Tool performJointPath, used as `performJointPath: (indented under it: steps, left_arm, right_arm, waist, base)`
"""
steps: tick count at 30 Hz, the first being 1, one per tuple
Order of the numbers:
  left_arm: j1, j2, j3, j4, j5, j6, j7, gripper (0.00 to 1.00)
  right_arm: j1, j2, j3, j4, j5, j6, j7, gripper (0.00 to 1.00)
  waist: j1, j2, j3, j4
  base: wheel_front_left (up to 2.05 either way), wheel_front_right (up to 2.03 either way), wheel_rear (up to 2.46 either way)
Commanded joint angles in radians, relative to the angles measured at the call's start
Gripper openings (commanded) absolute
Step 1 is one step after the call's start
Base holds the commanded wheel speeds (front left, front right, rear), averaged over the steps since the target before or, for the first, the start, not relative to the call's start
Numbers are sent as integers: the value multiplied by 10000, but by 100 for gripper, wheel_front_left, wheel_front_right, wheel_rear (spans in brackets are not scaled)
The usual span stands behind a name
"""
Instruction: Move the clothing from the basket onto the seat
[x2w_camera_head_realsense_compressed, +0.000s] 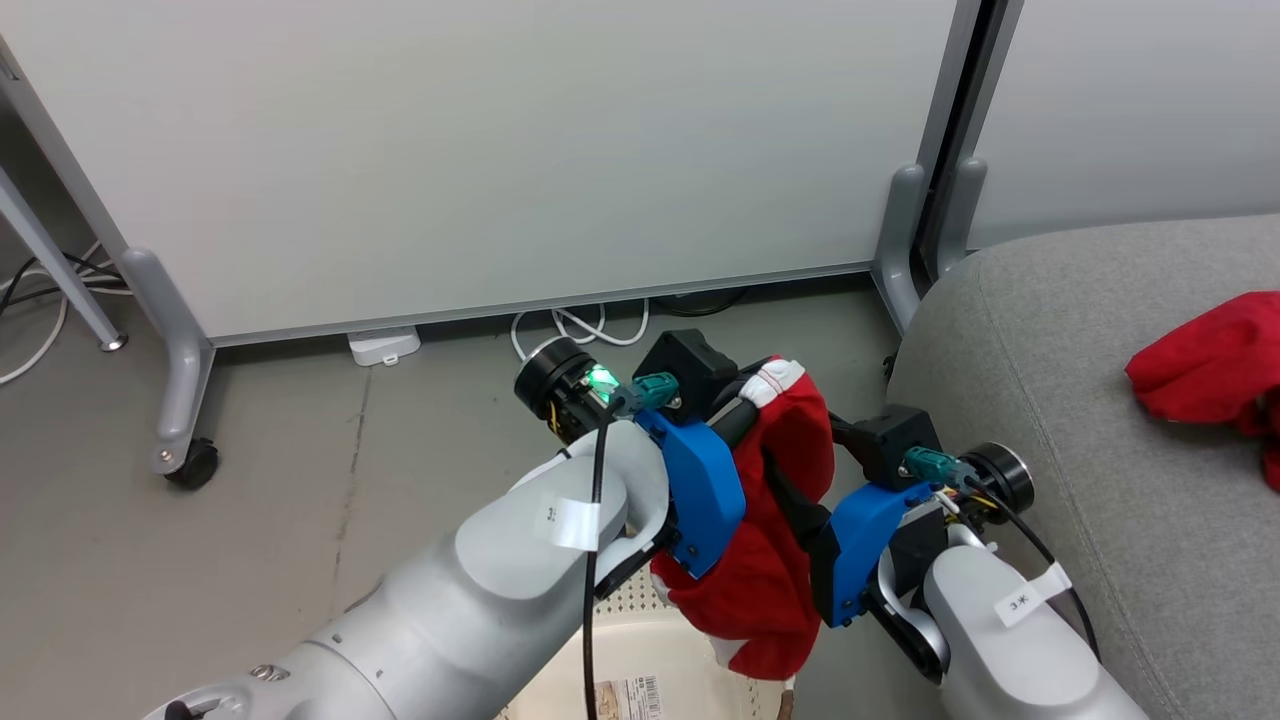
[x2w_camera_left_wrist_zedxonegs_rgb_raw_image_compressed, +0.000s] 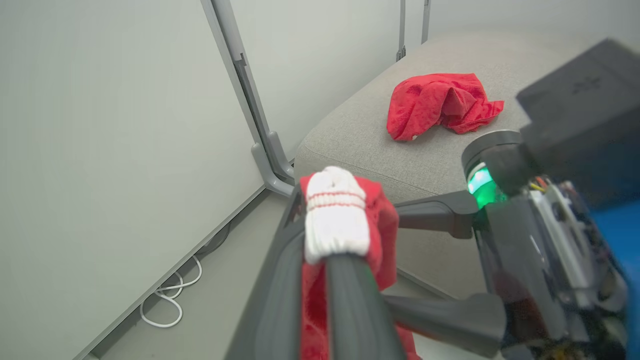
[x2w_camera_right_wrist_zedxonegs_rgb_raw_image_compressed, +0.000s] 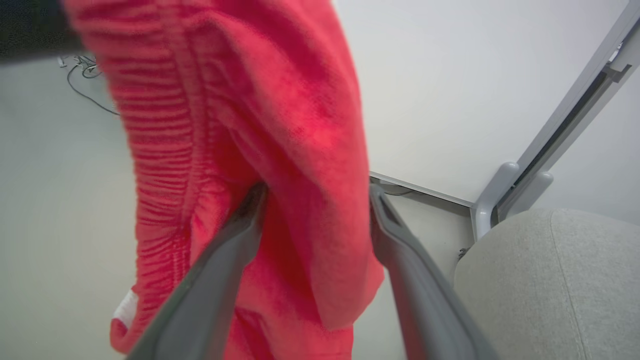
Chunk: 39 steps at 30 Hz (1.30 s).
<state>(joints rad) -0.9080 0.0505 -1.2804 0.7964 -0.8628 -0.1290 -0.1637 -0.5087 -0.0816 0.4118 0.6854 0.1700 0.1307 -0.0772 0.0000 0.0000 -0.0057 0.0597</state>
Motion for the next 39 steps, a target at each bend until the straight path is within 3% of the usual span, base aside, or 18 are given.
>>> performJointPath:
  steps: [1, 7, 8, 10, 21, 39]
  left_arm:
    - [88, 1, -26, -44, 15, -12, 5, 0]
    - [116, 1, -25, -264, 44, -19, 72, 0]
    - [112, 1, -25, -271, 36, -20, 54, 0]
    - [115, -1, -25, -263, 16, -21, 21, 0]
    - [166, 1, -26, -18, -261, -21, -85, 0]
    - [156, 0, -26, 94, -322, -22, -124, 0]
  right_arm:
    - [-111, -22, 38, 65, 55, 1, -55, 100]
    - [-470, 82, 586, 624, 648, 1, -201, 100]
    - [-502, 95, 656, 715, 768, 1, -204, 75]
    - [-591, 136, 778, 857, 1011, 1, -283, 0]
    - [-808, 210, 1010, 1509, 1828, 1, -709, 0]
    - [-1032, 257, 1219, 2037, 2155, 1, -1054, 0]
  waist:
    - [0, 0, 1, -3]
    - [0, 0, 8, -42]
    - [0, 0, 4, -50]
    - [0, 0, -6, -62]
    - [0, 0, -72, -168]
    - [0, 0, -56, -209]
  base:
    - [0, 0, 0]
    - [0, 0, 0]
    - [0, 0, 0]
    - [0, 0, 0]
    - [0, 0, 0]
    - [0, 0, 0]
